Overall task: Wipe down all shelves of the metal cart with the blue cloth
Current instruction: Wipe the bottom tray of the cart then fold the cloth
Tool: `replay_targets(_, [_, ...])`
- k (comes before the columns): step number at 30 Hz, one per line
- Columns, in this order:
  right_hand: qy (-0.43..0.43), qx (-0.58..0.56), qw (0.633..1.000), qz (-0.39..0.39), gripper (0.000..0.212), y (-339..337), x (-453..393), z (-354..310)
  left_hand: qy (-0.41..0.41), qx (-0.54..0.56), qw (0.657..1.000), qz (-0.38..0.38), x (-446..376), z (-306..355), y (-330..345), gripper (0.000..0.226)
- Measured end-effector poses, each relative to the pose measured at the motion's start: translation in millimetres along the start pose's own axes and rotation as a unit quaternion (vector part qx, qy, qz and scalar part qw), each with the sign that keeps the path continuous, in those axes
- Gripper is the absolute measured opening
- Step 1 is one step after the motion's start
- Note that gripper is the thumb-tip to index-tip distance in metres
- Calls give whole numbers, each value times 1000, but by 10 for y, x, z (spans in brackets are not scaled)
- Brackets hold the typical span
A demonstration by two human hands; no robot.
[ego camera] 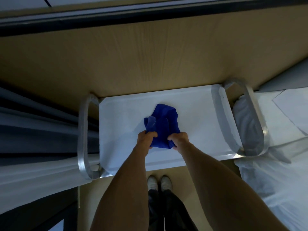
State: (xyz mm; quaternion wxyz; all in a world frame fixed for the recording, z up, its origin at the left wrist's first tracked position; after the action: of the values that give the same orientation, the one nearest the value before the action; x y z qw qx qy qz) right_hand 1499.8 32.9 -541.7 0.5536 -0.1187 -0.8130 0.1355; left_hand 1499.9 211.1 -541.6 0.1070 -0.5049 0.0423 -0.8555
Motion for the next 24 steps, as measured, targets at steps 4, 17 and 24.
replay_targets(4, [-64, 6, 997, 35, 43, -184, 166, -396, 37, 65, 997, -23, 213, 439, 6, 35])
replay_targets(17, [-126, 82, 986, 73, 35, -352, 405, -423, 106, -224, 966, 66, 371, 423, -35, 30])
replay_targets(24, [-191, 464, 851, 157, 62, -221, 498, -254, 146, -483, 848, 160, 497, 236, -51, 51])
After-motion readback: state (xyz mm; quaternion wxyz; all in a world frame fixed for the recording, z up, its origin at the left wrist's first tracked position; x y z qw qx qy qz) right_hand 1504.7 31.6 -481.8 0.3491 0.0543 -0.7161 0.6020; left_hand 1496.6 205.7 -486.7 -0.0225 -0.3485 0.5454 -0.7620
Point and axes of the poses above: each hand's wrist, its own x-axis away from the middle knuckle, its own y-axis out of the palm, z = x × y, the point moved 7 cm from there along -x, towards the middle knuckle, and after that the axes turned 3 degrees about z, right-handed, at the moved point
